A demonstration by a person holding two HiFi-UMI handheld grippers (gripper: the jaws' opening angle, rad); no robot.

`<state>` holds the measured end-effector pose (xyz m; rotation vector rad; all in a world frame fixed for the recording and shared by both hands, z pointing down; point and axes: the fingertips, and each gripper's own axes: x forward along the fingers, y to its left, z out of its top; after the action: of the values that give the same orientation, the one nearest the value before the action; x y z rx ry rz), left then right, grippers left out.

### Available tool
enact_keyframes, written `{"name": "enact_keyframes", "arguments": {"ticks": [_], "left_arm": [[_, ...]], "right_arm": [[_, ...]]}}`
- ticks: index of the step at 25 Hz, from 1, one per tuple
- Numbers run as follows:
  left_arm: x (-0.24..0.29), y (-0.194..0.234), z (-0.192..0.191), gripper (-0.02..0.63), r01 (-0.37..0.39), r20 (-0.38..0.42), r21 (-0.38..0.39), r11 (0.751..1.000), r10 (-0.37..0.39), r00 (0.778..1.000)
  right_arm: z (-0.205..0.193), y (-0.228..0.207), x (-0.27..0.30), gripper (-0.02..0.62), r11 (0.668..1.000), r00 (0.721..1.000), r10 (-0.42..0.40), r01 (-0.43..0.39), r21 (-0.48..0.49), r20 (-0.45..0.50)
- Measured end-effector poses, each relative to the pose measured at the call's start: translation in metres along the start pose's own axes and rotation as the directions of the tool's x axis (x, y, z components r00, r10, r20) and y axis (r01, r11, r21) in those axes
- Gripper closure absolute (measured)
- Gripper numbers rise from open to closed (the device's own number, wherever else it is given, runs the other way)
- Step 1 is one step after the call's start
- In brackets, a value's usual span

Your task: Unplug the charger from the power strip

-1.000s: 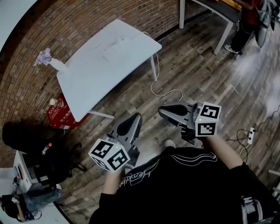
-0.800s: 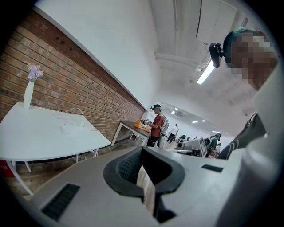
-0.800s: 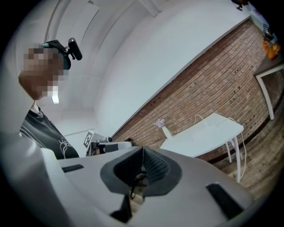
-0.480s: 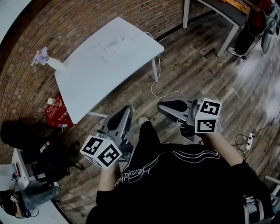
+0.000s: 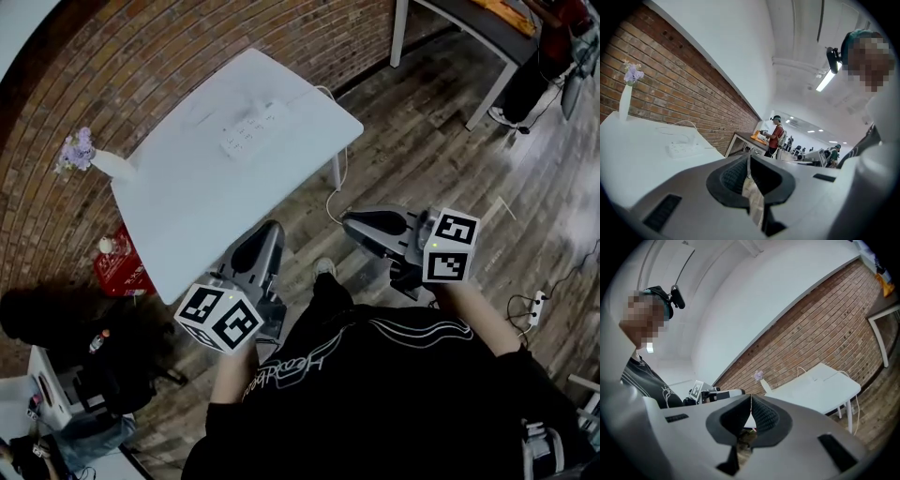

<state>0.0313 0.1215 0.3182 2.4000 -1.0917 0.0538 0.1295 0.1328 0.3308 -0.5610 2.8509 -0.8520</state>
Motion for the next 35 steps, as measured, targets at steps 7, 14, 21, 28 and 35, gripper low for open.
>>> {"name": "enact_keyframes", "arguments": {"ticks": [7,14,21,28,35], "left_arm": [[0.051,0.093,0.045,0.6,-0.02,-0.042,0.012,1.0,0.021,0.999],[0.085,0.198,0.071,0.598,-0.073,-0.099,0.015,0.997,0.074,0.992],[0.114,0.269,0.082,0.578,-0.062,-0.113,0.05,0.997,0.067,0.991],[0.132,0.323,0.068,0.503,-0.126,-0.164,0.01,0.992,0.126,0.978],[0.149,0.371,0.043,0.426,-0.201,-0.228,-0.107,0.974,0.173,0.958]], "right_arm": [[0.046,-0.07,0.065,0.598,0.999,0.999,-0.045,0.044,0.025,0.012],[0.084,-0.128,0.134,0.598,0.996,0.997,-0.072,0.072,0.047,0.014],[0.1,-0.173,0.173,0.598,0.994,0.995,-0.1,0.099,0.043,0.024],[0.096,-0.193,0.184,0.598,0.992,0.993,-0.117,0.116,0.055,0.015],[0.094,-0.208,0.187,0.598,0.991,0.994,-0.104,0.106,0.079,-0.018]]}}
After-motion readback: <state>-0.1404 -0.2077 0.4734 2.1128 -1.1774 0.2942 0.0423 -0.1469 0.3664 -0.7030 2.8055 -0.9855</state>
